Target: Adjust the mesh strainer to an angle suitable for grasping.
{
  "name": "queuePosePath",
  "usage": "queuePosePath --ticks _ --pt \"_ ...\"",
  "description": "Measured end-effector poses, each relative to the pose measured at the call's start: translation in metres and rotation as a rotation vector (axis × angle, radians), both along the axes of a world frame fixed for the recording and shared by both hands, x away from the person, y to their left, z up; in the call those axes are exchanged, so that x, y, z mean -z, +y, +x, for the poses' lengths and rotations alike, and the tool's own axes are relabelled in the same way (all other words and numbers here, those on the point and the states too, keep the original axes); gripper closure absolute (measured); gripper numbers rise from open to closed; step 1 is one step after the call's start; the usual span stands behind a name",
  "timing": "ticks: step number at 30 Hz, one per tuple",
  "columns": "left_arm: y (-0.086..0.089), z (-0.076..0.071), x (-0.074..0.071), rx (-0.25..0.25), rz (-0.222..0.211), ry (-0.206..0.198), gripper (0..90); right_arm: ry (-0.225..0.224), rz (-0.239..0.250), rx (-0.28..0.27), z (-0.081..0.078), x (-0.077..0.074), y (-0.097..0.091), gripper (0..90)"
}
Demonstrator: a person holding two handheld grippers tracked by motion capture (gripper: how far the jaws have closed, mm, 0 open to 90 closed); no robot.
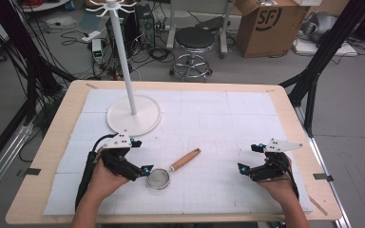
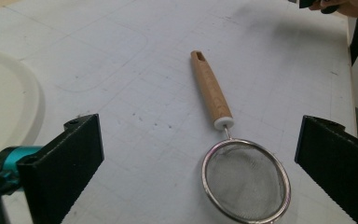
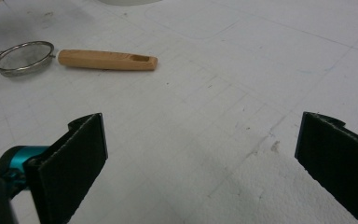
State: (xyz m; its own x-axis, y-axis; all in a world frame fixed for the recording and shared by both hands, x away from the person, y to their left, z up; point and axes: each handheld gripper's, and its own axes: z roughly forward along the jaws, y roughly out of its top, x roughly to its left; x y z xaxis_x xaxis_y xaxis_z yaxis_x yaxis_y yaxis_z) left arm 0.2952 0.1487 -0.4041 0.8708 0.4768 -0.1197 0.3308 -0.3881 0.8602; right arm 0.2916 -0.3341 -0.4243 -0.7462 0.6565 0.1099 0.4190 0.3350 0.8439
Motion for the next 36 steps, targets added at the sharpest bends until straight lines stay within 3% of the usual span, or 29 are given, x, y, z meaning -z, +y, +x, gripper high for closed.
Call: queuePosePath --ticks 15,23,31,36 --pt "-0.057 0.011 -0.007 0.06 0.1 0.017 1.7 0.002 -0.004 -0.005 0.001 0.001 0.001 1.0" --pt "-0.083 0.018 -0.003 0.075 0.153 0.042 1.7 0.003 -0.005 -0.006 0.001 0.001 0.001 1.0" --pt "-0.098 0.025 0.006 0.081 0.216 0.079 1.7 0.003 -0.004 -0.006 0.001 0.001 0.001 1.0" --pt "-0.104 0.029 0.013 0.086 0.278 0.098 1.7 0.002 -0.009 -0.009 0.001 0.002 0.002 1.0"
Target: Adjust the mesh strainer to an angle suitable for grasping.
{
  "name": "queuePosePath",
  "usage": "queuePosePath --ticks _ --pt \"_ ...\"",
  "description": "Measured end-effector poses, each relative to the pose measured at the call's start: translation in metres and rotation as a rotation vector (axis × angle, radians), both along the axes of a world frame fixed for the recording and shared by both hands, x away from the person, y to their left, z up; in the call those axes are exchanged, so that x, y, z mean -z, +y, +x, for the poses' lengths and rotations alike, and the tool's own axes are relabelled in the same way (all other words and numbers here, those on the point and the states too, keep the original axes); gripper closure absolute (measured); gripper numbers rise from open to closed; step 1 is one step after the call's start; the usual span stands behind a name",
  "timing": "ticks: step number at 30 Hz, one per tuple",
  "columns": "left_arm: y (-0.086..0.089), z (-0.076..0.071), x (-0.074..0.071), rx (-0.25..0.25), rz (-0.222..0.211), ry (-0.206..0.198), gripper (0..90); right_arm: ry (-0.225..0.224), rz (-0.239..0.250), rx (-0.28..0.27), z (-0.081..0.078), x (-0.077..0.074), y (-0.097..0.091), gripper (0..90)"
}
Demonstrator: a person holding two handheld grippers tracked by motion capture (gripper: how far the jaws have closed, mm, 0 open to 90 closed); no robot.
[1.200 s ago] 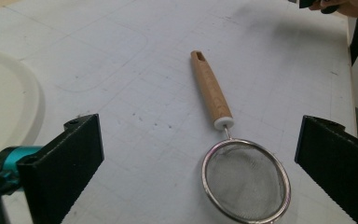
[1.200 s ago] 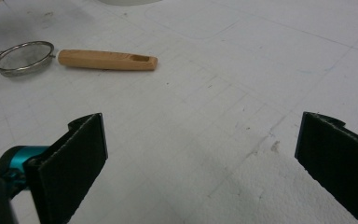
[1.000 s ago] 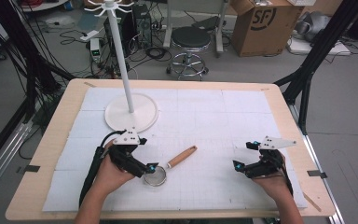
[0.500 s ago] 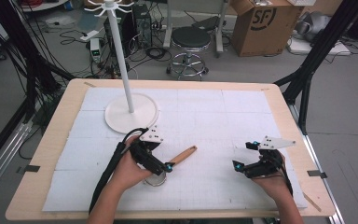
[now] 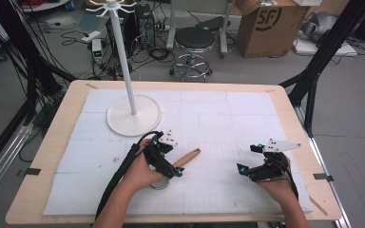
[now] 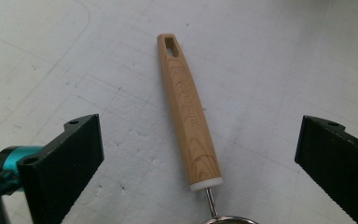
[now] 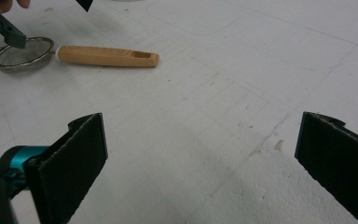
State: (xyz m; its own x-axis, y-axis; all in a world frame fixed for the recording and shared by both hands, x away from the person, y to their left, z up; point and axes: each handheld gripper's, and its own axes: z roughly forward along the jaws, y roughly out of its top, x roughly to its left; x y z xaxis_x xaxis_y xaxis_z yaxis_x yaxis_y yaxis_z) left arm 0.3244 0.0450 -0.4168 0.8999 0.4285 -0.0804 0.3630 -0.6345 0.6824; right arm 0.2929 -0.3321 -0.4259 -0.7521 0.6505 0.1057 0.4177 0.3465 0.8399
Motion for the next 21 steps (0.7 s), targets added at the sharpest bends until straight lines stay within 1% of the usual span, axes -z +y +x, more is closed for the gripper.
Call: queuePosePath --ticks 2,4,6,7,8,9,11,12,14,15,16,17,19,21 --pt "-0.002 0.001 0.002 -0.001 0.029 0.005 1.7 0.001 -0.003 0.001 0.0 0.0 0.0 1.0" --pt "-0.003 0.002 0.004 -0.003 0.047 0.017 1.7 0.004 -0.004 0.0 0.0 0.001 0.001 1.0" --pt "-0.006 0.002 0.007 -0.004 0.068 0.017 1.8 0.005 -0.008 0.0 0.0 0.001 0.001 1.0" --pt "-0.006 0.002 0.007 -0.001 0.085 0.015 4.8 0.01 -0.009 0.001 0.0 0.001 0.001 1.0" --pt "-0.007 0.002 0.007 0.0 0.09 0.017 4.8 0.01 -0.009 0.001 0.0 0.001 0.001 1.0" --pt "-0.008 0.002 0.008 0.004 0.1 0.019 8.5 0.01 -0.008 0.0 0.0 0.001 0.001 1.0" --pt "-0.009 0.002 0.009 0.012 0.116 0.014 9.5 0.01 -0.008 0.0 0.0 0.002 0.001 1.0" --pt "-0.01 0.002 0.01 0.007 0.125 0.014 10.8 0.01 -0.009 -0.001 0.001 0.002 0.001 1.0" --pt "-0.012 0.003 0.011 -0.002 0.151 0.016 18.5 0.01 -0.009 0.0 0.0 0.002 0.001 1.0" --pt "-0.013 0.003 0.012 -0.008 0.164 0.015 20.9 0.01 -0.008 0.0 0.0 0.002 0.001 1.0" --pt "-0.013 0.004 0.013 -0.016 0.163 0.019 23.3 0.01 -0.009 -0.001 0.0 0.002 0.001 1.0" --pt "-0.014 0.004 0.014 -0.019 0.165 0.019 23.3 0.01 -0.009 -0.001 0.0 0.002 0.001 1.0" --pt "-0.015 0.004 0.014 -0.015 0.174 0.021 29.9 0.009 -0.01 -0.003 0.001 0.002 0.001 1.0" --pt "-0.016 0.003 0.016 -0.016 0.181 0.017 39.0 0.012 -0.016 0.001 0.0 0.002 0.001 1.0"
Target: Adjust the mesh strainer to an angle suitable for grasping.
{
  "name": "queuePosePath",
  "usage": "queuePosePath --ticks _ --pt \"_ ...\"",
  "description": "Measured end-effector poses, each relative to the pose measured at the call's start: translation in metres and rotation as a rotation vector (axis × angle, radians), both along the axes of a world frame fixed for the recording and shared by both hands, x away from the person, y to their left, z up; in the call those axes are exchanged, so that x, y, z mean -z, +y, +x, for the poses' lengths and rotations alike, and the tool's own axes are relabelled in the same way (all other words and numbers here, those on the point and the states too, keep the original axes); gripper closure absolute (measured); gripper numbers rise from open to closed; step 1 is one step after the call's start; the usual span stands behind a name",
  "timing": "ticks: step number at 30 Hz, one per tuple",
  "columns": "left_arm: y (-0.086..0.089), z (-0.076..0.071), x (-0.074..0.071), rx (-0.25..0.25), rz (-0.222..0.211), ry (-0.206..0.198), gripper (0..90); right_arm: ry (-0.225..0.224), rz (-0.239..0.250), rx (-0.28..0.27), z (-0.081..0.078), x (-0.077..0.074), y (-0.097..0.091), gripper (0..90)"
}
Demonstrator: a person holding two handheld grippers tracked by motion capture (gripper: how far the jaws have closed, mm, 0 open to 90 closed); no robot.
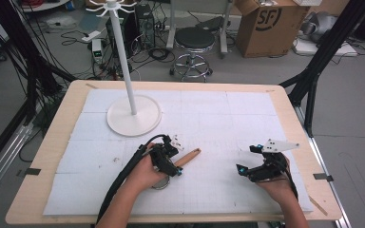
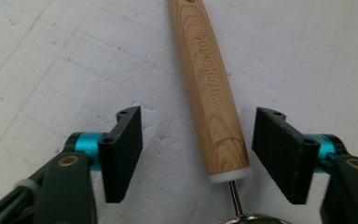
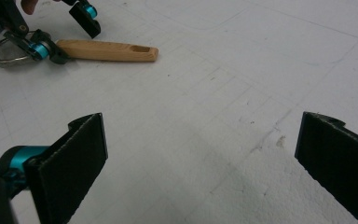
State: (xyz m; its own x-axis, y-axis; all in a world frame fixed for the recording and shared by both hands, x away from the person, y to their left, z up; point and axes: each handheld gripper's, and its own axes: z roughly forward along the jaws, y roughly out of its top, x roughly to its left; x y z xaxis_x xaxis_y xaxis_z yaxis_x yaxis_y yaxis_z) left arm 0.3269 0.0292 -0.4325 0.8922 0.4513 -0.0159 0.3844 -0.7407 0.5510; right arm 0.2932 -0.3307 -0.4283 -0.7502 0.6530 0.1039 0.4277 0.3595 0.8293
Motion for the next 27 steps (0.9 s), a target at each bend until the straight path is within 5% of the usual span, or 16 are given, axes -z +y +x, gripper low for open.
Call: queuePosePath --ticks 9,23,27 --pt "-0.001 -0.005 -0.003 0.048 0.017 0.011 61.1 0.002 -0.008 -0.001 0.0 0.001 0.0 1.0" --pt "-0.003 -0.004 -0.005 0.063 0.053 0.023 67.9 0.003 -0.008 -0.004 0.0 0.002 0.0 1.0" --pt "-0.011 -0.004 -0.008 0.064 0.112 -0.002 57.5 0.003 -0.007 -0.004 0.0 0.001 0.0 1.0"
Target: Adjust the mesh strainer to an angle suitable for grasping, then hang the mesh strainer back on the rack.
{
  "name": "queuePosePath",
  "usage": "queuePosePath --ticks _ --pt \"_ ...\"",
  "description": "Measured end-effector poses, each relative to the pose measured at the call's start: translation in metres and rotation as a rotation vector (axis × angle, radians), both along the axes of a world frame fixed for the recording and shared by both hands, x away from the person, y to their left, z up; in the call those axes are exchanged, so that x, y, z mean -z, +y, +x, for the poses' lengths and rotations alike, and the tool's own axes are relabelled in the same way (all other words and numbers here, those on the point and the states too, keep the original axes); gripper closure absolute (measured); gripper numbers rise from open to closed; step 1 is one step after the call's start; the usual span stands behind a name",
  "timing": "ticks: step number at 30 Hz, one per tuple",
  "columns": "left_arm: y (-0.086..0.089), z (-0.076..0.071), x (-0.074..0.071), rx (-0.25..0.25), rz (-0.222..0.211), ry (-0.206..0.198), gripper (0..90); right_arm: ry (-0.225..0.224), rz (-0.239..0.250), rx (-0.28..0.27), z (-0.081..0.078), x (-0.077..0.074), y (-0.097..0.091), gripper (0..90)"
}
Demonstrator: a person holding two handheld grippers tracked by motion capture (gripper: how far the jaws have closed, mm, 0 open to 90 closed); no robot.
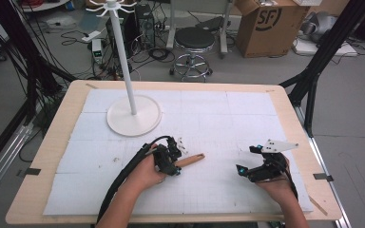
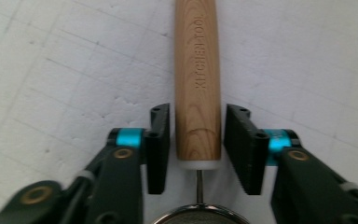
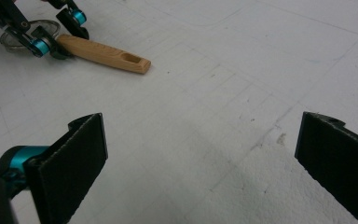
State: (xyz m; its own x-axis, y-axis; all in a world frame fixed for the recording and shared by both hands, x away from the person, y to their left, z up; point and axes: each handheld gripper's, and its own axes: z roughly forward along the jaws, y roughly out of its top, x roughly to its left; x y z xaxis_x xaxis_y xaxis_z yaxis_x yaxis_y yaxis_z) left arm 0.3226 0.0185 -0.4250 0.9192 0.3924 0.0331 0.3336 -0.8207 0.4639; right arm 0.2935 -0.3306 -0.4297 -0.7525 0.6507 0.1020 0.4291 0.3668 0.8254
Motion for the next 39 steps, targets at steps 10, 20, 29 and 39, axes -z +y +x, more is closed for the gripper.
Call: queuePosePath --ticks 10,20,29,39 --pt "-0.002 0.009 0.0 0.034 0.019 0.055 61.6 0.007 -0.003 -0.008 0.0 0.001 0.001 1.1" --pt "-0.003 0.008 -0.001 0.021 0.023 0.05 68.6 0.012 -0.003 -0.005 0.002 0.002 0.0 1.0" --pt "0.014 0.005 -0.018 0.024 -0.094 0.03 68.8 0.019 -0.004 -0.001 -0.002 0.003 -0.002 1.0" --pt "0.039 0.0 -0.046 0.02 -0.311 0.004 68.8 0.003 0.006 0.006 -0.008 0.001 -0.005 1.0"
